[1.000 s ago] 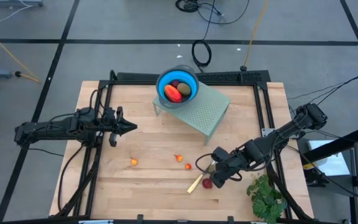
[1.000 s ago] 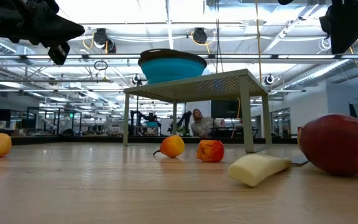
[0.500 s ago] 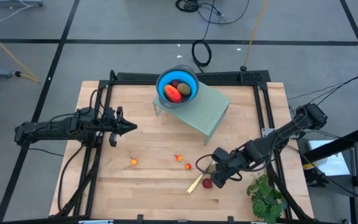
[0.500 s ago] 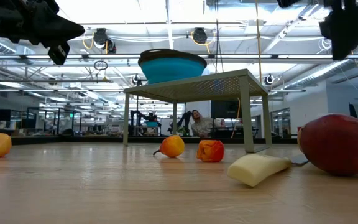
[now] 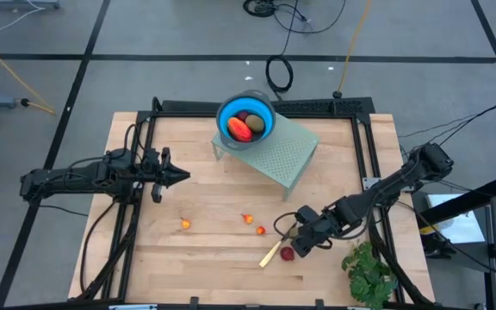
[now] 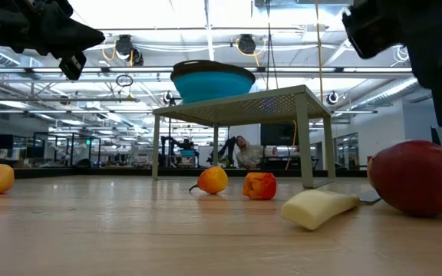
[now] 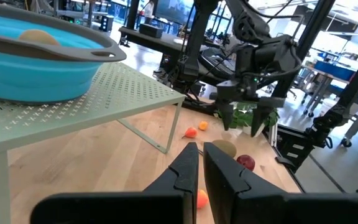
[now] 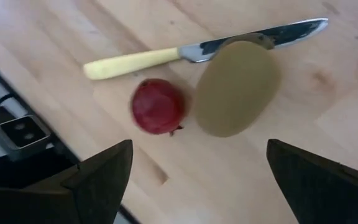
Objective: Pick & Place Fruit
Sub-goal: Put the kiwi into the blue strainer bowl on the shelf
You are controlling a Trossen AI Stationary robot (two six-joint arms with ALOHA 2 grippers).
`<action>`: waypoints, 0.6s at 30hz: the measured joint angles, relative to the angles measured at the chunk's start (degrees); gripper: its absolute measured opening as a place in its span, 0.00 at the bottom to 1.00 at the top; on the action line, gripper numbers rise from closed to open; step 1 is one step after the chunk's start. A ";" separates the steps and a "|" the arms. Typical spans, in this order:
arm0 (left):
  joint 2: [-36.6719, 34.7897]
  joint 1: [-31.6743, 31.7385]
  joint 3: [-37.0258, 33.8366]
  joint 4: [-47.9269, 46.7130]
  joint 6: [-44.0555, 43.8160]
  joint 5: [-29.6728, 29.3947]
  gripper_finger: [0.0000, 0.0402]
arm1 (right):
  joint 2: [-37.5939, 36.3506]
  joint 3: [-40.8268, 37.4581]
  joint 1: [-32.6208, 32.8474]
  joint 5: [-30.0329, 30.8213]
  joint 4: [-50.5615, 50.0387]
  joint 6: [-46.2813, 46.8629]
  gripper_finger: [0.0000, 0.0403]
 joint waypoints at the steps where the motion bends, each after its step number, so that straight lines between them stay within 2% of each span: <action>1: 0.00 0.00 0.00 0.00 0.00 0.00 0.06 | 0.00 -0.56 -0.17 0.00 0.03 0.00 0.90; 18: 0.00 0.02 0.00 -0.02 -0.55 0.00 0.06 | 2.86 -1.94 -3.98 -0.33 2.14 -5.84 0.90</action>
